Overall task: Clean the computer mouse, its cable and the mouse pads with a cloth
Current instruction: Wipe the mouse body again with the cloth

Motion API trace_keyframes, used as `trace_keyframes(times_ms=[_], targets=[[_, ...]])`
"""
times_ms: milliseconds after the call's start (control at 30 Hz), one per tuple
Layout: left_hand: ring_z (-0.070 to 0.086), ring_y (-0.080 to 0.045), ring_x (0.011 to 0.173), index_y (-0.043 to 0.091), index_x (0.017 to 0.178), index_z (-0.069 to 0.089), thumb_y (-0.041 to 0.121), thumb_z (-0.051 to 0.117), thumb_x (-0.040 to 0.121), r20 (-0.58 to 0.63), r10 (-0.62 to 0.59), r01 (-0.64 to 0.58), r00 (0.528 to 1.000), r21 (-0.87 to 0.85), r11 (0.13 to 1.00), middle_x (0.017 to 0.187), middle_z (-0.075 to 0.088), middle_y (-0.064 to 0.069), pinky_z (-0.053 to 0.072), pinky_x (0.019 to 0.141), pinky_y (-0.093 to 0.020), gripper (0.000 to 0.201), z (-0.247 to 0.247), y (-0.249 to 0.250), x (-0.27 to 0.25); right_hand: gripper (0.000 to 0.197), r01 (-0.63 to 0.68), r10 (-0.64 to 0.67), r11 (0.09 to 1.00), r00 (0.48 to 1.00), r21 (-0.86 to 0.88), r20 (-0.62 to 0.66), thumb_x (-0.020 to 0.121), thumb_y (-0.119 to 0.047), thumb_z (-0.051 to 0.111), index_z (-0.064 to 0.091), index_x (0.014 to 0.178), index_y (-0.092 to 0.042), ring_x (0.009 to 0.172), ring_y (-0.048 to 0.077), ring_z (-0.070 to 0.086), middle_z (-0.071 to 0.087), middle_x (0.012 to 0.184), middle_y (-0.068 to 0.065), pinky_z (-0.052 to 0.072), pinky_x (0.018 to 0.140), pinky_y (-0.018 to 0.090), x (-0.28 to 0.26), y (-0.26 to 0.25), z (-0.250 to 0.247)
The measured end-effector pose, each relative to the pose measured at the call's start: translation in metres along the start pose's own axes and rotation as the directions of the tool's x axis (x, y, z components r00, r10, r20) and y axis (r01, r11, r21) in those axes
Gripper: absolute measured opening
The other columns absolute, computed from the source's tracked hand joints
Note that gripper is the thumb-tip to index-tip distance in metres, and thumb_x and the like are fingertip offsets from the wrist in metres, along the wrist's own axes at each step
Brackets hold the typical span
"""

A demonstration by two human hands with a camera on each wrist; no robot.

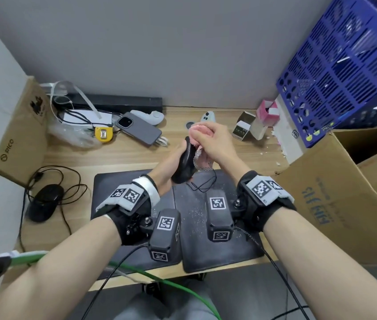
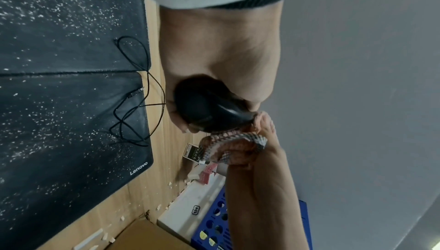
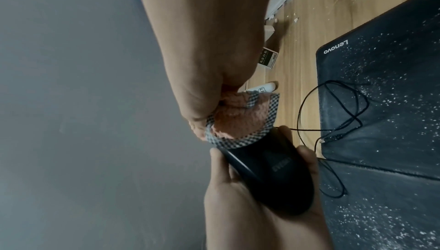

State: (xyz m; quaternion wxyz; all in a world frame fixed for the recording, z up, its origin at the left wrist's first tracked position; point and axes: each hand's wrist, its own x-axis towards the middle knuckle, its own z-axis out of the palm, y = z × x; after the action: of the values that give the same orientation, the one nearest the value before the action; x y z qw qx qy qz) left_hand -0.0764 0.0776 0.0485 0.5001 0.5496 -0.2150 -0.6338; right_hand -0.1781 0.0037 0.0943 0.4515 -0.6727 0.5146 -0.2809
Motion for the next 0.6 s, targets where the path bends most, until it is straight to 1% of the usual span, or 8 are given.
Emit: trace_keyframes(times_ms=[67, 167, 233, 267, 333, 433, 533, 600], targets=[[0.065, -0.017, 0.074, 0.022, 0.113, 0.061, 0.055, 0.038, 0.098, 0.013, 0.005, -0.004, 1.000, -0.043, 0.999, 0.093, 0.069, -0.003, 0.052, 0.061, -0.031, 0.043, 0.002, 0.001, 0.004, 0.014, 0.070, -0.068, 0.996, 0.997, -0.048, 0.042, 0.085, -0.015, 0.070, 0.074, 0.098, -0.014, 0.077, -0.008, 0.057, 0.069, 0.089, -0.007, 0.047, 0.077, 0.007, -0.006, -0.002, 0.004], [0.065, -0.019, 0.074, 0.013, 0.095, 0.062, 0.038, 0.041, 0.100, 0.024, 0.005, 0.001, 1.000, -0.232, 0.973, 0.084, 0.068, -0.007, 0.052, 0.072, -0.034, 0.033, 0.006, 0.009, 0.006, 0.013, 0.122, -0.121, 0.992, 0.992, -0.020, 0.038, 0.080, -0.009, 0.074, 0.076, 0.091, -0.017, 0.077, -0.009, 0.061, 0.067, 0.085, -0.016, 0.052, 0.086, 0.018, -0.022, -0.002, 0.014], [0.059, -0.012, 0.050, 0.013, 0.073, 0.053, 0.035, 0.036, 0.101, -0.026, -0.061, 0.047, 0.998, -0.374, 0.926, 0.056, 0.060, -0.002, 0.049, 0.052, -0.020, 0.039, 0.007, 0.015, 0.006, 0.012, 0.151, -0.153, 0.988, 0.986, 0.029, 0.065, 0.078, -0.008, 0.077, 0.076, 0.088, -0.015, 0.077, -0.007, 0.063, 0.067, 0.085, -0.014, 0.055, 0.083, 0.021, -0.034, 0.005, 0.015], [0.053, -0.010, 0.039, 0.014, 0.064, 0.047, 0.037, 0.033, 0.102, -0.050, -0.109, 0.078, 0.993, -0.417, 0.905, 0.045, 0.052, 0.000, 0.042, 0.042, -0.015, 0.047, 0.008, 0.017, 0.007, 0.011, 0.172, -0.174, 0.984, 0.980, 0.038, 0.091, 0.077, -0.009, 0.078, 0.076, 0.087, -0.015, 0.078, -0.004, 0.064, 0.068, 0.086, -0.010, 0.056, 0.080, 0.024, -0.040, 0.009, 0.014], [0.048, -0.012, 0.031, 0.012, 0.056, 0.048, 0.045, 0.027, 0.101, -0.048, -0.172, 0.133, 0.984, -0.451, 0.882, 0.039, 0.047, 0.000, 0.039, 0.037, -0.011, 0.060, 0.007, 0.020, 0.007, 0.013, 0.226, -0.225, 0.974, 0.960, 0.018, 0.164, 0.074, -0.010, 0.081, 0.077, 0.084, -0.017, 0.082, 0.003, 0.065, 0.070, 0.088, -0.002, 0.055, 0.080, 0.030, -0.047, 0.015, 0.009], [0.057, -0.015, 0.047, 0.012, 0.073, 0.053, 0.044, 0.028, 0.100, 0.025, -0.175, 0.168, 0.984, -0.440, 0.882, 0.054, 0.057, -0.004, 0.049, 0.048, -0.018, 0.049, 0.008, 0.018, 0.002, 0.017, 0.257, -0.253, 0.966, 0.946, 0.008, 0.205, 0.071, -0.010, 0.083, 0.077, 0.085, -0.018, 0.087, 0.010, 0.066, 0.071, 0.088, -0.001, 0.054, 0.085, 0.033, -0.045, 0.016, 0.003], [0.063, -0.021, 0.074, 0.008, 0.096, 0.059, 0.036, 0.035, 0.100, 0.157, -0.081, 0.138, 0.984, -0.397, 0.907, 0.082, 0.065, -0.009, 0.054, 0.070, -0.032, 0.038, 0.009, 0.015, -0.007, 0.018, 0.164, -0.173, 0.982, 0.979, 0.090, 0.110, 0.075, -0.003, 0.078, 0.075, 0.091, -0.010, 0.084, 0.006, 0.067, 0.070, 0.087, -0.004, 0.055, 0.084, 0.024, -0.028, 0.006, -0.003], [0.060, -0.025, 0.080, 0.012, 0.111, 0.057, 0.037, 0.036, 0.100, 0.232, -0.062, 0.131, 0.971, -0.296, 0.946, 0.094, 0.061, -0.009, 0.052, 0.066, -0.037, 0.034, 0.008, 0.013, -0.013, 0.017, 0.127, -0.130, 0.988, 0.991, 0.092, 0.030, 0.078, 0.000, 0.074, 0.074, 0.090, -0.013, 0.079, -0.001, 0.065, 0.069, 0.081, -0.012, 0.054, 0.083, 0.021, -0.015, -0.001, -0.006]])
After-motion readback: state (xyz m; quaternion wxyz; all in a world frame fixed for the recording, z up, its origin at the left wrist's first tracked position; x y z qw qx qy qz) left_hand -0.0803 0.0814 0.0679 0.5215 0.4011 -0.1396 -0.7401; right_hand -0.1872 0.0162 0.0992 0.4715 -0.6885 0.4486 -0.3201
